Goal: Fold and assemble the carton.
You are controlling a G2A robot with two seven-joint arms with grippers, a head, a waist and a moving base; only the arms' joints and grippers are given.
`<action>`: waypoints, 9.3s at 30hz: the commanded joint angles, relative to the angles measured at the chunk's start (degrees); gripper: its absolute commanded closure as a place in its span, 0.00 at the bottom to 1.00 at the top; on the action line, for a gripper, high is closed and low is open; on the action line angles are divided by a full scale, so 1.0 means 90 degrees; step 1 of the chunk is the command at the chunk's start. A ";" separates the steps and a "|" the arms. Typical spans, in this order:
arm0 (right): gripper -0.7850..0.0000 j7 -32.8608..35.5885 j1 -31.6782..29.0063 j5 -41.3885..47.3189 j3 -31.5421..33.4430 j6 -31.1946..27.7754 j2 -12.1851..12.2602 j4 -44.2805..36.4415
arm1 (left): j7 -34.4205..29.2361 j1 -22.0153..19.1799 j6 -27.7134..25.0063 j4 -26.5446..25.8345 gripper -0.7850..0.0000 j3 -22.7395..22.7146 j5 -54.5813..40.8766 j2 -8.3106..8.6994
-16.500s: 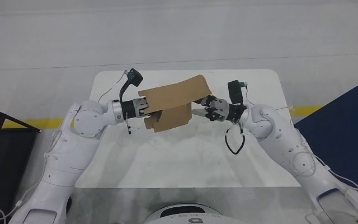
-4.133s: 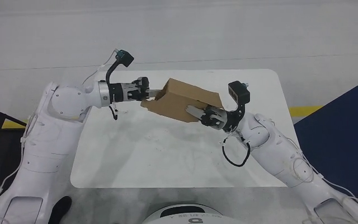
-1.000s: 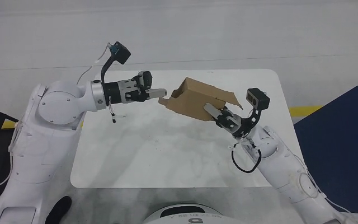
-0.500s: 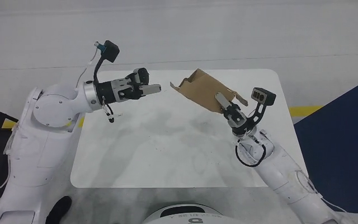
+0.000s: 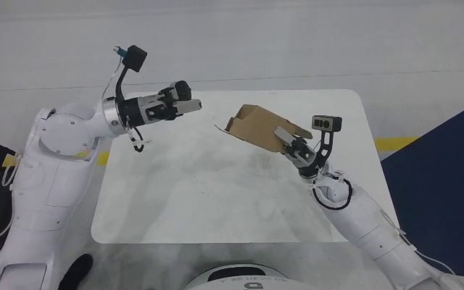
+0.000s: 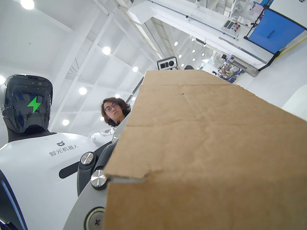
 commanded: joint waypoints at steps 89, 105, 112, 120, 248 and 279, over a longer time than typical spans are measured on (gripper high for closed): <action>1.00 -0.0174 -0.0045 -0.0224 0.0052 0.0279 -0.0055 -0.0284 | -0.0404 -0.0469 -0.0145 0.0872 0.00 0.1069 0.0697 -0.0221; 1.00 -0.0056 -0.0322 -0.0208 0.0333 0.0273 -0.0123 -0.0376 | -0.0313 -0.1391 0.0015 0.1231 0.00 0.2280 0.0822 -0.0583; 1.00 0.0065 -0.0416 -0.0054 0.0453 0.0233 -0.0151 -0.0358 | -0.0312 -0.1574 0.0061 0.1455 0.00 0.2543 0.1033 -0.0677; 1.00 0.0212 -0.0422 0.0035 0.0503 0.0257 -0.0197 -0.0370 | -0.0347 -0.1695 0.0140 0.1488 0.00 0.2726 0.1014 -0.0761; 1.00 0.1871 -0.1022 0.2428 0.1473 0.2404 -0.0822 0.0104 | -0.0619 -0.0421 -0.2276 0.1142 0.00 0.1577 -0.3255 -0.0624; 1.00 0.1792 -0.0838 0.4317 0.1670 0.6615 -0.0854 0.0116 | -0.0381 -0.0596 -0.2512 0.1474 0.00 0.2172 -0.4931 -0.0185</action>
